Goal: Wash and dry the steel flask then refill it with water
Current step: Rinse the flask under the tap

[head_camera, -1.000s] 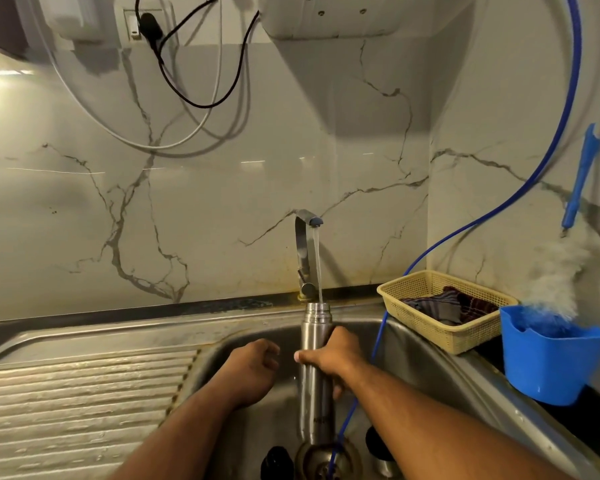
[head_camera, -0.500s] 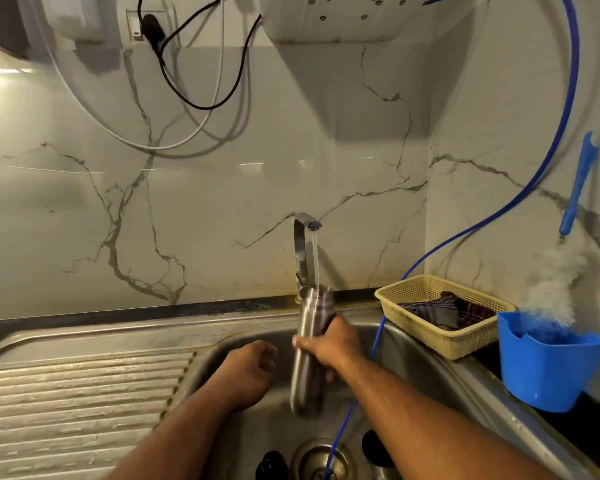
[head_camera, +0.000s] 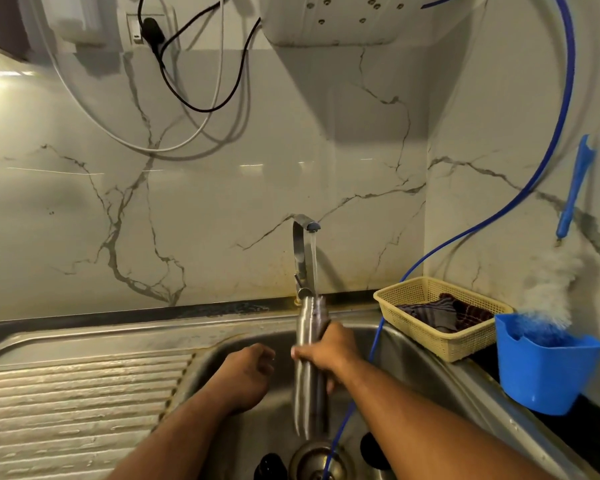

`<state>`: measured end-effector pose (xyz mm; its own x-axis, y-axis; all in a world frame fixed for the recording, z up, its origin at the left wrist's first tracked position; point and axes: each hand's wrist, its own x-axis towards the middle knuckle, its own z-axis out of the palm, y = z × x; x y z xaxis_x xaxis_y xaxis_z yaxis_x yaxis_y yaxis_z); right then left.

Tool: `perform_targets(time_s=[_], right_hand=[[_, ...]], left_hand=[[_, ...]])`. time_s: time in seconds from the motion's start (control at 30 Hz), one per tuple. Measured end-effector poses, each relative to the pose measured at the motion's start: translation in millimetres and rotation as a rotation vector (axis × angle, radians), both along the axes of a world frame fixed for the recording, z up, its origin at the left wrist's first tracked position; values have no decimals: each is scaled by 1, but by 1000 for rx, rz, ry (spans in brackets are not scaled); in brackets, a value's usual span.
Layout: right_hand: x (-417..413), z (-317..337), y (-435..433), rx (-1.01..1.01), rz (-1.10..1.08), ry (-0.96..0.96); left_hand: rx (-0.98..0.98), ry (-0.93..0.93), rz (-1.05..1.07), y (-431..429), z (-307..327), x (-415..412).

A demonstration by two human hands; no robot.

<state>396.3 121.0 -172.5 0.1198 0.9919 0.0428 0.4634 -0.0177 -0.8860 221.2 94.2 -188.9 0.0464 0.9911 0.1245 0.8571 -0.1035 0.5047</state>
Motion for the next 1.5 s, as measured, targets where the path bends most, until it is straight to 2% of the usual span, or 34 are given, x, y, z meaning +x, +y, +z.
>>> perform_targets(time_s=[0.13,0.23,0.33,0.43,0.57,0.67,0.8,0.93,1.07,1.2,1.33,1.43,1.5], right_hand=[[1,-1,3,67,-14,-17],[2,-1,0,-2,7,-59],[4,-2,2,64,-24,-49],[6,0,-1,-27,-7,-52],[6,1,2,69,-45,-53],[6,0,-4,-73,22,-64],[6,0,0,34,-8,-56],[3,-5,-1,-79,34,-85],[-1,-1,5,95,-47,-27],[1,-6,0,-78,17,-70],[4,1,5,105,-62,-75],[5,-7,4,-44,-3,-123],[4,-6,3,-16,-25,-95]], left_hand=[[-6,-2,-9,0,2,-1],[1,-14,-13,-1,3,1],[-5,-9,-6,-2,5,1],[10,-12,-17,-3,5,2],[-14,-3,-2,-1,5,2],[-18,4,-6,-2,3,4],[-26,14,1,-1,3,2],[-20,8,1,-3,4,4],[-18,12,-9,-1,3,1],[-15,3,-6,-1,2,1],[-26,-6,4,1,3,1],[-26,-10,-2,-2,1,1],[-25,-13,-5,-2,3,0]])
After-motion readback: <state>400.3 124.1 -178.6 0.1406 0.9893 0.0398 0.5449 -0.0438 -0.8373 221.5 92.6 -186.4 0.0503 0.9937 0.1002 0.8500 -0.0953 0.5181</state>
